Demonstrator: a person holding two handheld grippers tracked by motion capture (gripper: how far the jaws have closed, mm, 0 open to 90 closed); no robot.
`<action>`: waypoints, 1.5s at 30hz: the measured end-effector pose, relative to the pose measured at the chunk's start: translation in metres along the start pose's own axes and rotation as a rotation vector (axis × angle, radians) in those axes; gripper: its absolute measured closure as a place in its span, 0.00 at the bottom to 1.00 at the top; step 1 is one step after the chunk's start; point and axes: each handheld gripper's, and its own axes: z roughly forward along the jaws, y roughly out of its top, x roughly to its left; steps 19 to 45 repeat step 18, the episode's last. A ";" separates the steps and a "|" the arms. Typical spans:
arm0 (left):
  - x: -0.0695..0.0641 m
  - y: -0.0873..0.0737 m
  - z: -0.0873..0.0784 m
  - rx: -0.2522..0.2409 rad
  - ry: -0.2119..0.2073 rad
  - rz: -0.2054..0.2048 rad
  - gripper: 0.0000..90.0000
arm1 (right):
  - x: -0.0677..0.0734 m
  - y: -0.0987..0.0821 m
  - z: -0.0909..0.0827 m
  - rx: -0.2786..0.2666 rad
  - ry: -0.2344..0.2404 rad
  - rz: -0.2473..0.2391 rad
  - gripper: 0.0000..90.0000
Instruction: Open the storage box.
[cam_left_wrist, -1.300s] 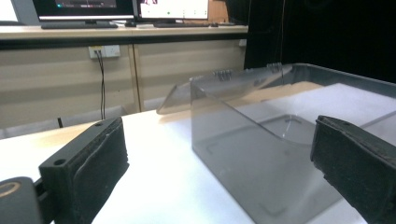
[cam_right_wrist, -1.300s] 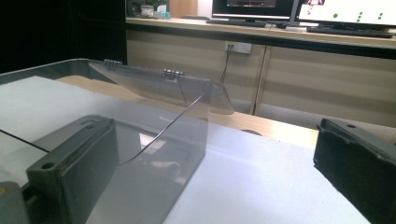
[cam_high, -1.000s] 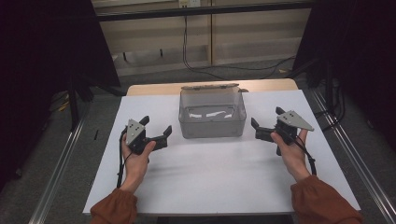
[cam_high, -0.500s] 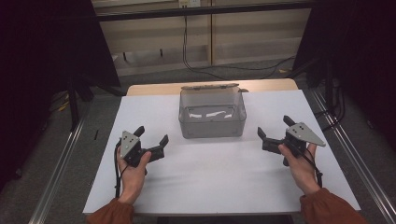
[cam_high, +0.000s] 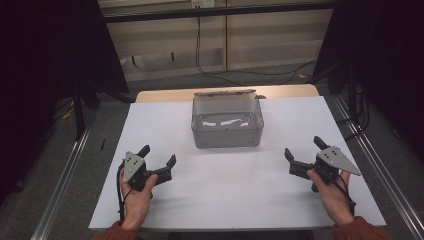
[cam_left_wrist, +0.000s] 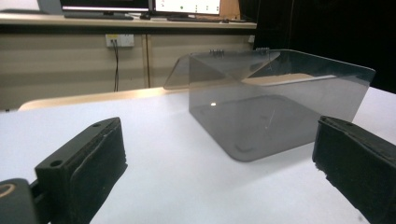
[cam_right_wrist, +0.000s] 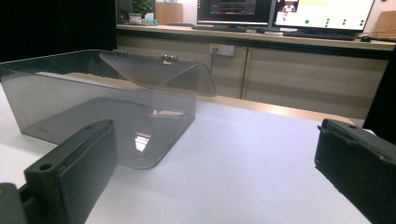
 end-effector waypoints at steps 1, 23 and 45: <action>0.000 -0.002 -0.002 0.001 0.004 -0.006 0.03 | 0.000 -0.001 -0.003 0.004 0.003 -0.001 0.00; 0.005 -0.005 -0.006 0.028 0.032 -0.076 0.03 | -0.002 -0.019 -0.026 0.010 -0.021 -0.019 0.00; 0.005 -0.005 -0.006 0.028 0.032 -0.076 0.03 | -0.002 -0.019 -0.026 0.010 -0.021 -0.019 0.00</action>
